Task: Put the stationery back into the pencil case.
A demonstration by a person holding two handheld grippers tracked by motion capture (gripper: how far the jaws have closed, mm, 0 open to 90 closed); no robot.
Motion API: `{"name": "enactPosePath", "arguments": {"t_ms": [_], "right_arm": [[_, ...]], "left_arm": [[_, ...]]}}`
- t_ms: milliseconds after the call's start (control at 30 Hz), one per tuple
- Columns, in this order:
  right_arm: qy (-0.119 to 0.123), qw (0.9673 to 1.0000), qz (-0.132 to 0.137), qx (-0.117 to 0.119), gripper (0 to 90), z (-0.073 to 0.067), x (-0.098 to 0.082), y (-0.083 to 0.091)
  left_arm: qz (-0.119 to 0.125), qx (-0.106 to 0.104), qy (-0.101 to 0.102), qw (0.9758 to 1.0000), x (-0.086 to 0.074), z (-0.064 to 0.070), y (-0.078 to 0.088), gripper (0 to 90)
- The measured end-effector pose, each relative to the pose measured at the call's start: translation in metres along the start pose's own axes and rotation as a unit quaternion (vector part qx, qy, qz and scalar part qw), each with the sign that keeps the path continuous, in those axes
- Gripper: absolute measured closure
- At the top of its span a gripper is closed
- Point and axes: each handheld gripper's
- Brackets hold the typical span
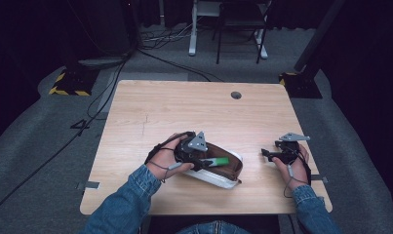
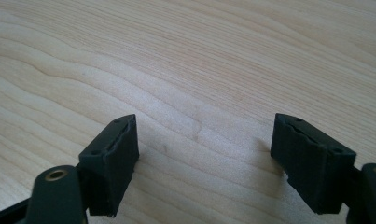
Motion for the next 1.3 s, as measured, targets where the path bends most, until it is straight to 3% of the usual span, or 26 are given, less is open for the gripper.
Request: {"name": "enactPosePath", "arguments": {"t_ms": [300, 567, 600, 633, 800, 833, 867, 1033, 1100, 1133, 1200, 1233, 1267, 1300], "right_arm": [[0.001, 1.0, -0.001, 0.001, 23.5, 0.0, 0.0, 0.0], [0.002, 1.0, -0.002, 0.001, 22.3, 0.001, 0.003, -0.001], [0.002, 1.0, -0.004, 0.001, 21.2, 0.001, 0.004, -0.002], [0.002, 1.0, -0.004, 0.001, 21.2, 0.001, 0.004, -0.002], [0.001, 1.0, -0.006, 0.001, 17.9, -0.002, 0.01, -0.007], [0.004, 1.0, -0.007, 0.002, 17.2, -0.003, 0.013, -0.008], [0.004, 1.0, -0.007, 0.002, 17.2, -0.003, 0.013, -0.008], [0.012, 0.9999, -0.009, 0.008, 15.5, -0.005, 0.019, -0.013], [0.015, 0.9998, -0.008, 0.01, 15.3, -0.005, 0.021, -0.014], [0.015, 0.9998, -0.008, 0.01, 15.3, -0.005, 0.021, -0.014], [0.017, 0.9997, -0.009, 0.011, 15.2, -0.005, 0.022, -0.015], [0.019, 0.9997, -0.01, 0.012, 15.2, -0.004, 0.022, -0.015], [0.019, 0.9997, -0.01, 0.012, 15.2, -0.004, 0.022, -0.015], [0.019, 0.9997, -0.01, 0.012, 15.1, -0.004, 0.023, -0.015]], "left_arm": [[0.029, 0.026, 0.057, 0.9976, -0.016, -0.004, 0.016, 34.1], [0.046, 0.061, 0.109, 0.9911, -0.039, -0.007, 0.037, 30.9], [0.05, 0.064, 0.121, 0.9893, -0.043, -0.007, 0.04, 30.5], [0.05, 0.064, 0.121, 0.9893, -0.043, -0.007, 0.04, 30.2], [0.051, 0.08, 0.152, 0.9838, -0.058, -0.006, 0.049, 29.0], [0.05, 0.087, 0.161, 0.9818, -0.064, -0.007, 0.052, 28.6], [0.05, 0.087, 0.161, 0.9818, -0.064, -0.007, 0.052, 28.5], [0.043, 0.101, 0.193, 0.975, -0.081, -0.009, 0.059, 27.4], [0.038, 0.109, 0.214, 0.9699, -0.091, -0.009, 0.061, 26.8], [0.038, 0.109, 0.214, 0.9699, -0.091, -0.009, 0.061, 26.4], [0.035, 0.116, 0.225, 0.9668, -0.097, -0.01, 0.062, 25.8], [0.028, 0.122, 0.244, 0.9617, -0.105, -0.012, 0.063, 24.1], [0.028, 0.122, 0.244, 0.9617, -0.105, -0.012, 0.063, 23.2], [0.02, 0.129, 0.259, 0.9571, -0.111, -0.013, 0.063, 23.2]]}}
Point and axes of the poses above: each handheld gripper's, and its own axes: y roughly backward along the jaws, x roughly out of its top, z roughly to its right, and after that the axes turned 15 degrees about -z, right-handed
